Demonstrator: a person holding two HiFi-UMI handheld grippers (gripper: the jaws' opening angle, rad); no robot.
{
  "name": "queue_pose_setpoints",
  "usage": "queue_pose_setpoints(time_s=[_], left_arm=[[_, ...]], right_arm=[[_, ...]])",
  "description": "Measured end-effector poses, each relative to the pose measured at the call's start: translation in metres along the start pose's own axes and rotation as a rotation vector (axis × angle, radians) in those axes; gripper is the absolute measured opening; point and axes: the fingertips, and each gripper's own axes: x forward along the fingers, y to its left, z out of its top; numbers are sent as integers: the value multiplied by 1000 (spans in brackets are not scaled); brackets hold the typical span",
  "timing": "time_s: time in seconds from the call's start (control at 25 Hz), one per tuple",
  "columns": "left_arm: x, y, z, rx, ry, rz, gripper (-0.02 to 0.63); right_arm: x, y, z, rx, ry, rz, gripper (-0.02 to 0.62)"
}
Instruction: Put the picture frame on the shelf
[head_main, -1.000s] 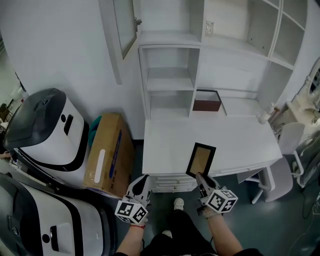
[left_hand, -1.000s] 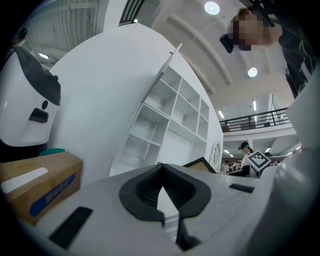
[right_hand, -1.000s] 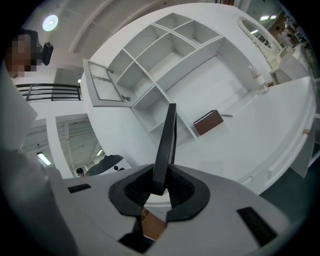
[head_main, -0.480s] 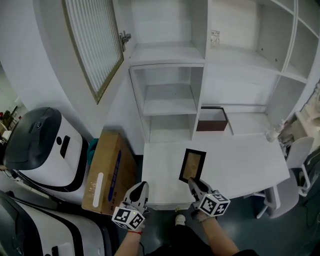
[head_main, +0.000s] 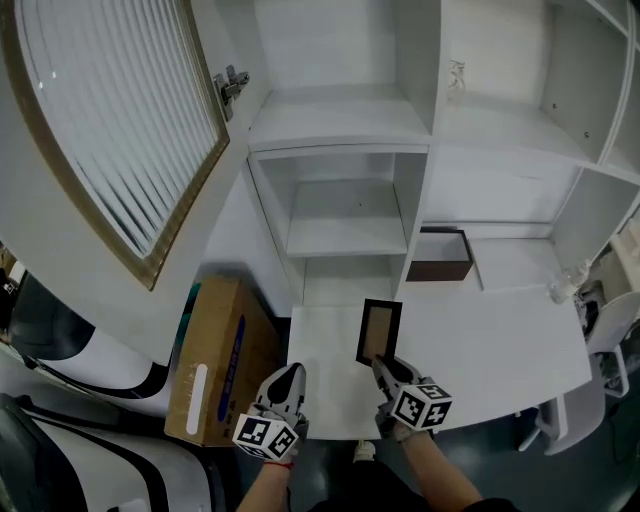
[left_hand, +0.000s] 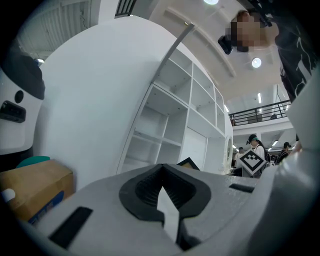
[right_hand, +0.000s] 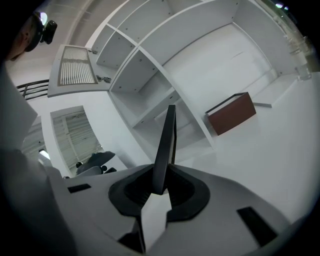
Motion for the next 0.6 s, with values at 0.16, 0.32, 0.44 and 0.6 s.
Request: queue_pose_setpoints(time_s=[0.16, 0.32, 0.44, 0.6], left_arm=[[22, 10, -2, -4, 5, 17, 3], [40, 18, -8, -10, 10, 38, 3], [50, 23, -8, -9, 13, 55, 3], [65, 27, -3, 2, -6, 60, 3]], right_arm=[[31, -3, 9, -1, 32, 16, 58], [57, -4, 10, -8, 69, 36, 58], [73, -6, 7, 15, 95, 57, 58], [94, -13, 6, 53, 114, 86, 58]])
